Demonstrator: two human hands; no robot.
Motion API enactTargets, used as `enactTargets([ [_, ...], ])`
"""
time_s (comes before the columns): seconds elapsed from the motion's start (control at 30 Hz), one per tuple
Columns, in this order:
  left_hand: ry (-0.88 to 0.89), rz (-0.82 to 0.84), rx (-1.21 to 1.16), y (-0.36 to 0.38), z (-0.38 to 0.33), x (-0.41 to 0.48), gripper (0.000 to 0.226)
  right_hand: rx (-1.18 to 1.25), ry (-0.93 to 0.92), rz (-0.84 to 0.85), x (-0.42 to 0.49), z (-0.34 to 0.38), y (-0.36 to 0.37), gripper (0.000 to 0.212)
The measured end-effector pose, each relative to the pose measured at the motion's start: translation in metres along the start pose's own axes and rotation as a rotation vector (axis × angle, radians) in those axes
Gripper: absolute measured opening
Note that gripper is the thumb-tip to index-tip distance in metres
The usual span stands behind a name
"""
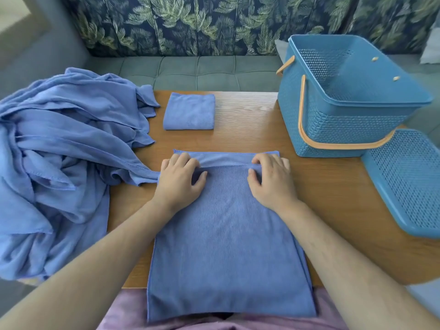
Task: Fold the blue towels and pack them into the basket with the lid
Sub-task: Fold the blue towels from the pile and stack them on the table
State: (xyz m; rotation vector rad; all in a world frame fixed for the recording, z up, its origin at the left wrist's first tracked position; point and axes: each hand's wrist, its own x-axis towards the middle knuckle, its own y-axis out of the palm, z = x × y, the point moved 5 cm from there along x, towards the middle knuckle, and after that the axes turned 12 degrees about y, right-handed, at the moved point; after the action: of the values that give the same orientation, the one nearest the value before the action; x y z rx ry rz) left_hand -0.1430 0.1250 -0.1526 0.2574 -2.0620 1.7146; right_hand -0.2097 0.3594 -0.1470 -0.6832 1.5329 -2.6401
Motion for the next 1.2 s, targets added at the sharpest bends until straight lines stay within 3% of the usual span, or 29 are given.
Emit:
enactTargets([
  [0.07,-0.011,0.041,-0.037,0.0,0.001,0.001,0.027,-0.006,0.014,0.058,0.005,-0.006,0.0,0.027],
  [0.2,0.044,0.166,-0.183,-0.007,0.018,0.008,0.026,0.113,0.032,0.185,0.018,-0.037,-0.009,0.011],
  [0.3,0.085,0.213,-0.259,-0.017,0.041,0.014,0.022,0.262,0.091,0.111,0.016,-0.056,-0.018,0.004],
  [0.4,0.062,0.157,-0.384,-0.019,0.052,0.01,0.017,0.343,0.166,0.008,0.015,-0.064,-0.023,0.006],
  [0.5,-0.082,-0.004,-0.463,-0.019,0.054,0.002,0.012,0.363,0.211,-0.009,0.017,-0.068,-0.022,0.006],
  [0.77,-0.253,-0.078,-0.372,-0.01,0.058,0.009,0.006,0.243,0.322,-0.027,0.023,-0.069,-0.014,0.014],
  [0.87,-0.209,-0.032,-0.345,-0.003,0.058,0.013,0.011,0.16,0.315,-0.023,0.024,-0.068,-0.01,0.004],
  [1.0,-0.14,-0.024,-0.272,0.002,0.058,0.013,0.022,0.103,0.314,-0.009,0.023,-0.065,-0.007,0.017],
  [1.2,-0.105,-0.069,-0.241,0.002,0.058,0.012,0.011,0.121,0.244,0.011,0.022,-0.065,-0.005,0.008],
])
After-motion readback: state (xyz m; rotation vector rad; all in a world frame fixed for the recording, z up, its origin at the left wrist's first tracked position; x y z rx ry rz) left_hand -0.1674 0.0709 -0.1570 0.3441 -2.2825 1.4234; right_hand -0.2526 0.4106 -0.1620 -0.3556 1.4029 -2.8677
